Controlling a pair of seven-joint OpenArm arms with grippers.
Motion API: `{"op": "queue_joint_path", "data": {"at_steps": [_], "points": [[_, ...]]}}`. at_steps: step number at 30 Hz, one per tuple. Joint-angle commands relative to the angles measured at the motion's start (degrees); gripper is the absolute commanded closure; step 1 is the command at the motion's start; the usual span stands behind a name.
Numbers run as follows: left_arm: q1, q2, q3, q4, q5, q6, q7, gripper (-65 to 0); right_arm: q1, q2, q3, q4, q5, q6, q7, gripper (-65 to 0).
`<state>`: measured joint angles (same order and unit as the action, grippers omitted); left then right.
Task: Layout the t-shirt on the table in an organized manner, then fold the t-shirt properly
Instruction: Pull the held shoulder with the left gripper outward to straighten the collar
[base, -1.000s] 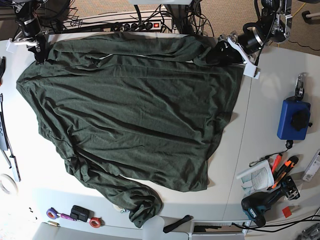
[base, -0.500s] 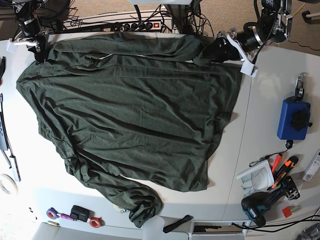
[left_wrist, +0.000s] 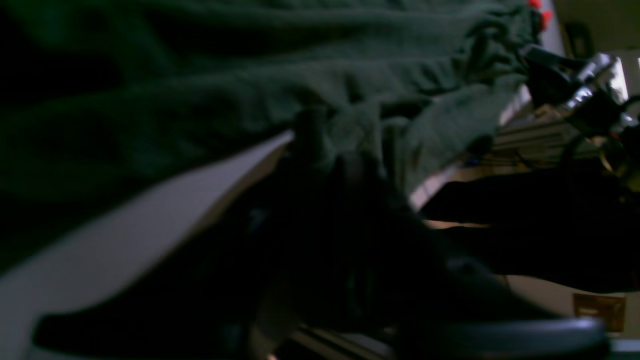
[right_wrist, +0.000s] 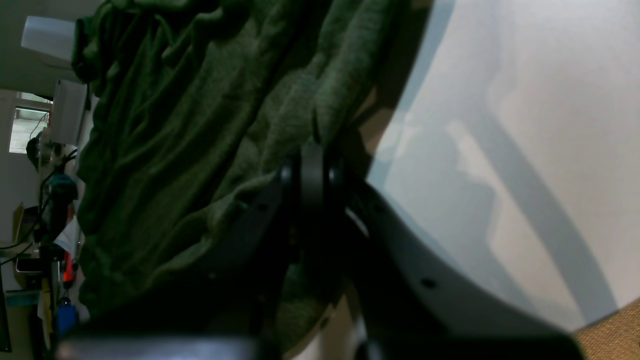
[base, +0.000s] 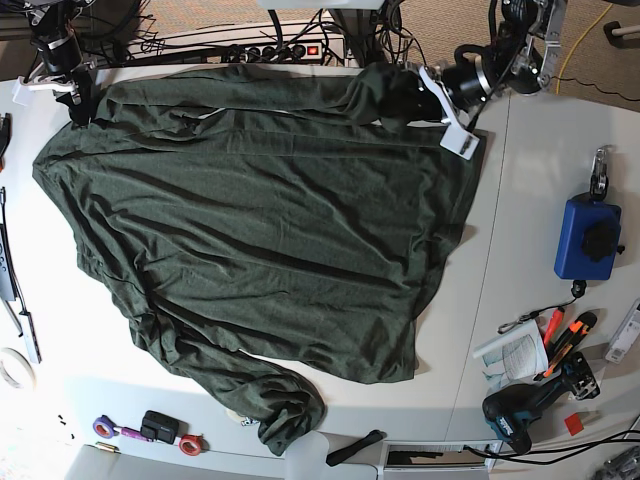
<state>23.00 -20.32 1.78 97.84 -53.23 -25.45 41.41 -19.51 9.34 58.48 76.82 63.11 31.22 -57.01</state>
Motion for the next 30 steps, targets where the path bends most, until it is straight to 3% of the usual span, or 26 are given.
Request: {"op": "queue_joint_path", "data": {"at_steps": [1, 3, 7, 9, 13, 30], "points": [[-0.2, -0.48, -0.9, 0.66, -0.74, -0.07, -0.46, -2.7, -0.48, 0.5, 0.07, 0.31, -1.62, 0.0, -1.49, 0.0], [-0.17, -0.52, -2.16, 0.68, -1.25, -0.46, -0.26, -0.4, -0.48, 0.5, 0.07, 0.31, -1.6, 0.0, -1.49, 0.0], [-0.13, -1.27, -4.83, 0.68, -4.94, -6.73, 1.7, -0.5, -0.48, 0.5, 0.07, 0.31, -1.6, 0.02, -1.46, 0.0], [-0.13, -1.57, -5.97, 0.7, -7.56, -8.31, 3.52, -0.5, -0.48, 0.5, 0.07, 0.31, -1.6, 0.04, -1.49, 0.0], [0.09, -1.75, -6.95, 0.7, -10.32, -8.31, 4.94, -4.5, -0.48, 0.5, 0.07, 0.31, -1.6, 0.04, -1.49, 0.0], [1.09, -1.22, -6.97, 0.7, -10.93, -8.26, 4.7, -8.1, -0.48, 0.5, 0.07, 0.31, -1.6, 0.07, -1.49, 0.0]]}}
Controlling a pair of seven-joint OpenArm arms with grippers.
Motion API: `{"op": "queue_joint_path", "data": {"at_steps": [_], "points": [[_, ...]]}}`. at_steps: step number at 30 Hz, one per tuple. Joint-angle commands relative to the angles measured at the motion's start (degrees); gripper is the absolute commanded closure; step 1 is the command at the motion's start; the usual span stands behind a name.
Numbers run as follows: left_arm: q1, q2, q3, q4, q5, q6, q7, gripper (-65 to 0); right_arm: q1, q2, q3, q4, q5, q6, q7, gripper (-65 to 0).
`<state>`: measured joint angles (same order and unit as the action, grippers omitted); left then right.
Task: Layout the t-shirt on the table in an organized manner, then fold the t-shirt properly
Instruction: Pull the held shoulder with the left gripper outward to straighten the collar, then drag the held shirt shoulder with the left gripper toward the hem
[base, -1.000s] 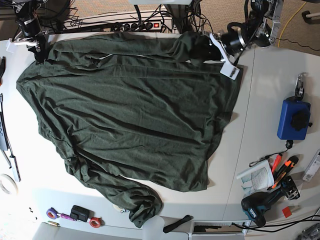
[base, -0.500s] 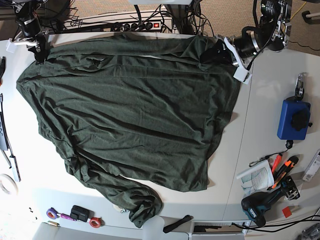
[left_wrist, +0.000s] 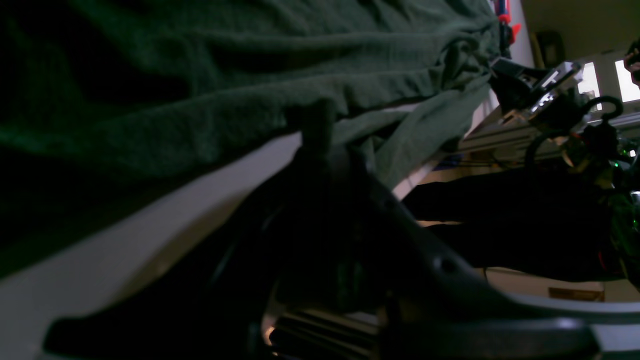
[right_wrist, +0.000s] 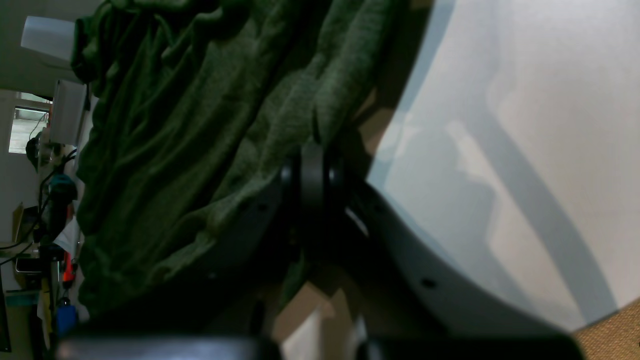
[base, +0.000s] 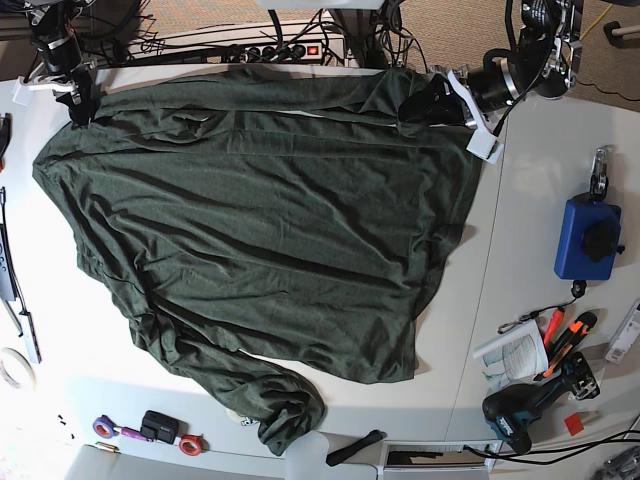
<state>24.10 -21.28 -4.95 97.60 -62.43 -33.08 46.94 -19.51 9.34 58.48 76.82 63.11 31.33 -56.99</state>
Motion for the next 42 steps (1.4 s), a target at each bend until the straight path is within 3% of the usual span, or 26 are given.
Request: {"op": "queue_joint_path", "data": {"at_steps": [1, 7, 21, 28, 31, 33, 37, 42], "points": [[0.02, -0.11, -0.22, 0.94, -1.7, -0.63, -0.79, -8.1, -0.48, 0.5, 0.07, 0.31, -1.6, -0.02, -1.49, 0.0], [0.0, 0.15, -0.24, 0.94, -1.68, -0.57, -0.81, -13.9, -0.48, 0.5, 0.07, 0.31, -1.6, -0.04, -1.51, 0.0], [0.02, 0.17, -1.36, 0.92, 1.84, 0.24, -0.9, -13.8, -0.48, 0.5, 0.07, 0.31, -1.6, -0.04, -1.49, 0.0], [-0.09, 0.2, -1.36, 0.94, 2.43, 0.24, -2.36, -9.3, -0.48, 0.5, 0.07, 0.31, -1.6, -0.02, -1.49, 0.0], [-0.13, 0.17, -1.36, 0.94, 2.4, 0.15, -2.36, 0.0, -0.48, 0.5, 0.07, 0.31, -1.6, -0.04, -1.49, 0.0], [-0.11, 0.17, -1.42, 0.96, 1.9, -0.46, -2.34, 0.0, -0.48, 0.5, 0.07, 0.33, -1.25, 0.11, -1.55, 0.0], [-0.11, 0.17, -3.74, 1.55, -2.97, -6.34, -1.27, 0.0, -0.48, 0.74, 0.09, 0.33, 1.79, 4.2, -4.02, 0.0], [-0.13, 0.15, -8.44, 3.17, -10.54, -6.92, 0.92, 0.0, -0.5, 0.98, 0.22, 0.98, 6.19, 7.93, -6.29, 0.0]]}}
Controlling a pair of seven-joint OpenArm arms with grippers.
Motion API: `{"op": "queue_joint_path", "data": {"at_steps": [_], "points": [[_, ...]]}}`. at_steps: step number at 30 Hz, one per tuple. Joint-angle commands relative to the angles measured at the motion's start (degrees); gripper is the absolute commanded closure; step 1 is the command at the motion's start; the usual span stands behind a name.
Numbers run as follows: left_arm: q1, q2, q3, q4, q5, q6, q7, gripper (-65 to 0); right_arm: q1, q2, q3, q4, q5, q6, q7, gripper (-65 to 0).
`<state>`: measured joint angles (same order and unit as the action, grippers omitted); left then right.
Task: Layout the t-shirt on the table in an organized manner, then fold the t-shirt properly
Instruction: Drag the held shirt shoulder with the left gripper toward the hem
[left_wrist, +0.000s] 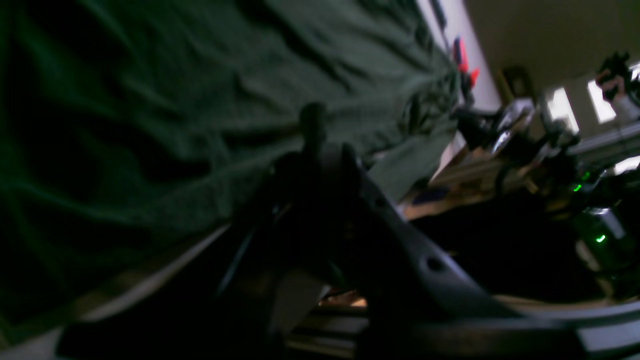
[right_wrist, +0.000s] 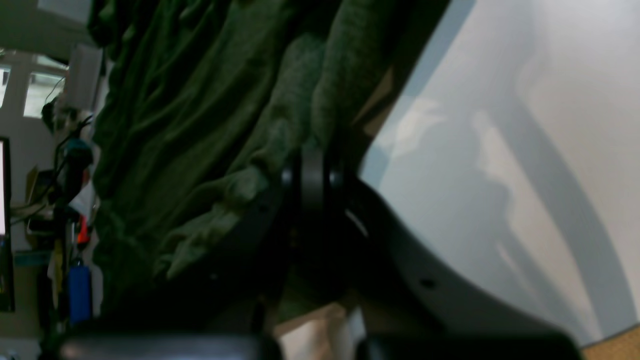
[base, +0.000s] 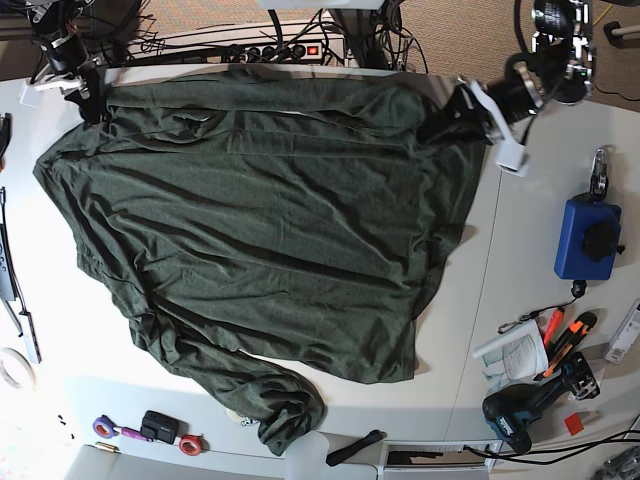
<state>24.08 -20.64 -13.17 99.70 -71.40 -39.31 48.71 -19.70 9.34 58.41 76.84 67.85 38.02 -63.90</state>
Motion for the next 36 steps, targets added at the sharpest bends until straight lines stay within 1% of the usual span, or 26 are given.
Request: {"op": "queue_joint_path", "data": {"at_steps": [1, 4, 10, 16, 20, 25, 27, 30, 33, 36], "points": [[-0.09, -0.46, -1.01, 1.27, -3.06, -0.69, -0.17, 0.0, -0.31, 0.98, 0.44, 1.22, 2.45, 1.98, -0.02, 0.0], [-0.07, -0.48, -2.62, 1.46, -6.62, -0.69, 1.14, 0.0, -0.31, 0.98, 1.33, 2.23, 4.72, 1.98, -1.6, 0.0], [-0.13, -0.46, -3.21, 1.77, -13.6, -0.69, 3.45, 0.0, -0.33, 1.49, 5.7, 4.7, 4.79, 1.98, -2.34, 0.0], [-0.92, -0.44, -3.26, 7.02, -13.6, -0.69, 3.37, 0.0, -0.31, 4.39, 7.23, 4.87, 4.81, 1.98, -2.54, 0.0], [-3.28, -0.15, -3.23, 11.37, -13.6, -0.69, 2.69, 0.0, -0.26, 4.76, 7.17, 4.87, 4.81, 1.98, -2.45, 0.0], [-7.06, 1.22, -3.1, 12.28, -4.85, -0.69, -3.78, 0.0, 0.87, 4.79, 7.17, 4.87, 4.81, 1.98, -2.05, 0.0], [-8.57, 1.81, -3.1, 12.28, -2.16, -0.69, -5.27, 0.0, 2.4, 4.76, 7.17, 4.87, 4.72, 1.98, -2.05, 0.0], [-10.84, 2.49, -3.15, 12.28, -1.4, -0.69, -7.28, 0.0, 5.35, 4.79, 7.17, 4.87, 3.76, 1.98, -2.05, 0.0], [-13.66, 3.56, -3.15, 12.28, -1.4, -0.69, -7.45, 0.0, 7.72, 4.79, 6.75, 4.85, 0.35, 1.98, -1.81, 0.0], [-15.8, 4.42, -3.15, 12.28, -1.36, -0.69, -7.67, 0.0, 8.41, 4.76, 4.46, 4.85, -2.95, 1.98, -0.7, 0.0]]}}
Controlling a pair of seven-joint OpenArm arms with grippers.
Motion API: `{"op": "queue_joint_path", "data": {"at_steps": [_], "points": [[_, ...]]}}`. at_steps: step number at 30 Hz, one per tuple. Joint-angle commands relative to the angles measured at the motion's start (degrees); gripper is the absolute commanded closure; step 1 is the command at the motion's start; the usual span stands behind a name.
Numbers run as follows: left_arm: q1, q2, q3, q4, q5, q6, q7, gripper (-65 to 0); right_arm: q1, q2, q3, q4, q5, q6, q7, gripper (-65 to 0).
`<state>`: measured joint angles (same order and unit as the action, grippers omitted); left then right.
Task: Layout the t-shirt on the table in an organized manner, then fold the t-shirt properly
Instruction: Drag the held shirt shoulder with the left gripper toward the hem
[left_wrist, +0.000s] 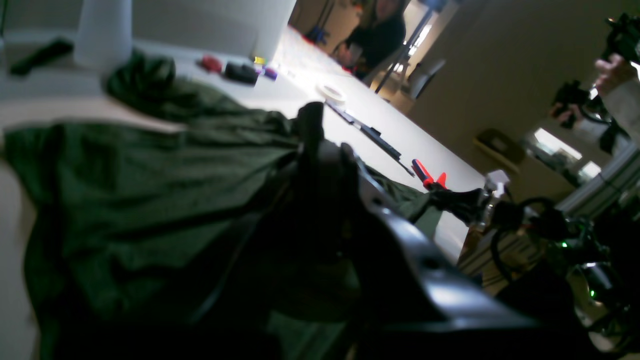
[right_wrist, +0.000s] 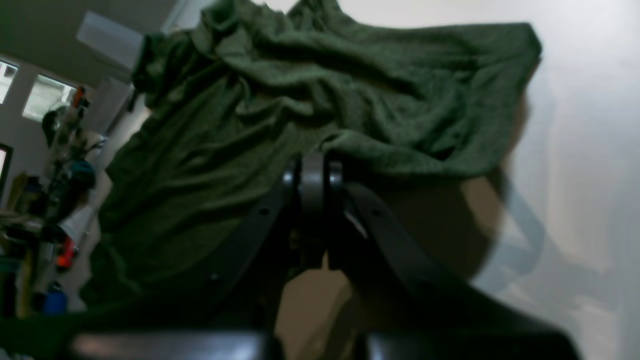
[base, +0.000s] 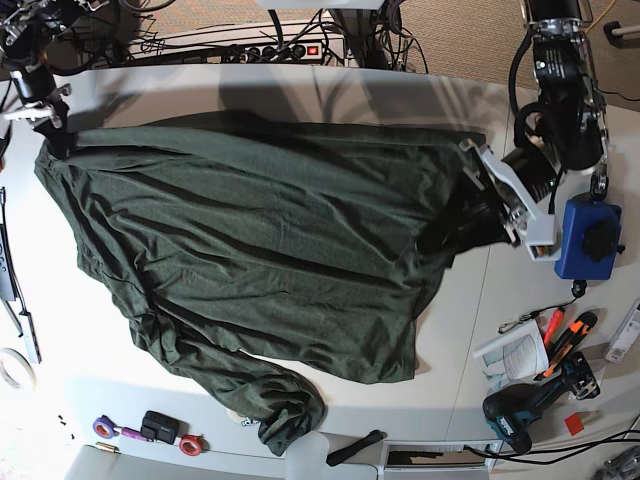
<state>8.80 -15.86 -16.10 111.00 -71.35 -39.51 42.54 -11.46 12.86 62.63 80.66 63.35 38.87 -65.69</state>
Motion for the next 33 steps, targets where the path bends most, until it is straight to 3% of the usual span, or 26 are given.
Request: {"op": "queue_joint_path", "data": {"at_steps": [1, 9, 21, 33], "points": [[-1.05, -0.15, -0.22, 0.98, -1.38, -0.49, -1.49, 0.0, 0.15, 1.25, -0.76, 1.03, 0.33, 1.13, 1.62, 0.0], [-4.85, 0.0, -0.22, 0.98, 3.72, -0.49, -5.33, 0.0, 0.17, -1.38, -5.57, 1.03, -8.37, 0.02, 6.21, 0.0], [-12.24, 0.0, -0.17, 0.98, 3.8, -0.49, -5.79, 0.0, 0.04, -2.25, -5.57, 0.98, -9.07, -0.15, 7.08, 0.0], [-18.64, 0.0, -0.15, 0.98, 8.37, 1.31, -6.62, 0.0, 0.02, -2.25, -5.57, 0.98, -9.27, -0.15, 7.23, 0.0]]}}
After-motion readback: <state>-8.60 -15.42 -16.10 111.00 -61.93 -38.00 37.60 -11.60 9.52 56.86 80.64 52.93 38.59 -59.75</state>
